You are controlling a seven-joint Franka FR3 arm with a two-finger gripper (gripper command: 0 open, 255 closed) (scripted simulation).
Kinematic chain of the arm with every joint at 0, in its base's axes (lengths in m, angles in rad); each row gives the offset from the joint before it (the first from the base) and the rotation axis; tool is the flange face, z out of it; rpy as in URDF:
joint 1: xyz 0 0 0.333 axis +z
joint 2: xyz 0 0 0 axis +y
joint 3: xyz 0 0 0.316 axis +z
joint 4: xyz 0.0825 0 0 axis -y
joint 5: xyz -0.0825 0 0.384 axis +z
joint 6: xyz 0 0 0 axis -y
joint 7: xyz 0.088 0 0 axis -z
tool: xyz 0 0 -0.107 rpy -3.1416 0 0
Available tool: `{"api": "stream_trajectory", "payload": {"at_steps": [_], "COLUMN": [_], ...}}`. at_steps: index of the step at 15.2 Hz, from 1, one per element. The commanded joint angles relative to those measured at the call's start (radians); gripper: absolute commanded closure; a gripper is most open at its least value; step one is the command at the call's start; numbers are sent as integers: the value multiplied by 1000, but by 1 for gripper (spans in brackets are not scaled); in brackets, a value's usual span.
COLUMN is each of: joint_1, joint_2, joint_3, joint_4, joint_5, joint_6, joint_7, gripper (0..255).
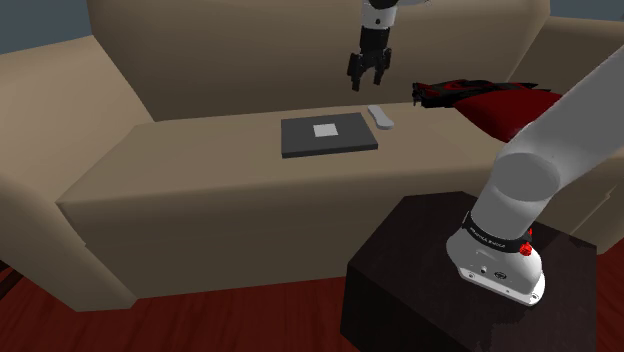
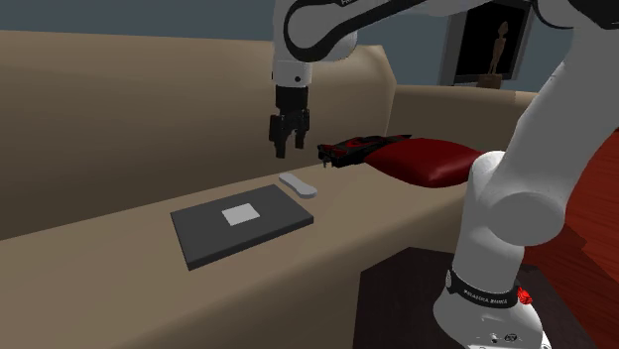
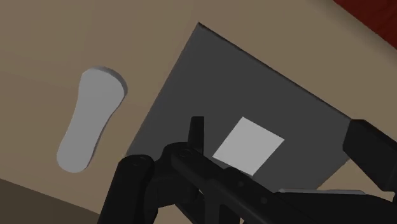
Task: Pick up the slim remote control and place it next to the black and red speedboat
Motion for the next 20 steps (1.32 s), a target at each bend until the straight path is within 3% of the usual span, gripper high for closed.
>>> {"api": "stream_trajectory", "payload": {"at_steps": [1, 10, 20], "joint_1": [-18, -90, -186], "joint_2": [61, 323, 621], "joint_3": [-20, -104, -176], "joint_4": [16, 146, 351], "joint_5": [-3, 16, 91], "joint_6": [40, 147, 205], "joint_7": [1, 0, -15], "gripper": [0, 0, 0]}}
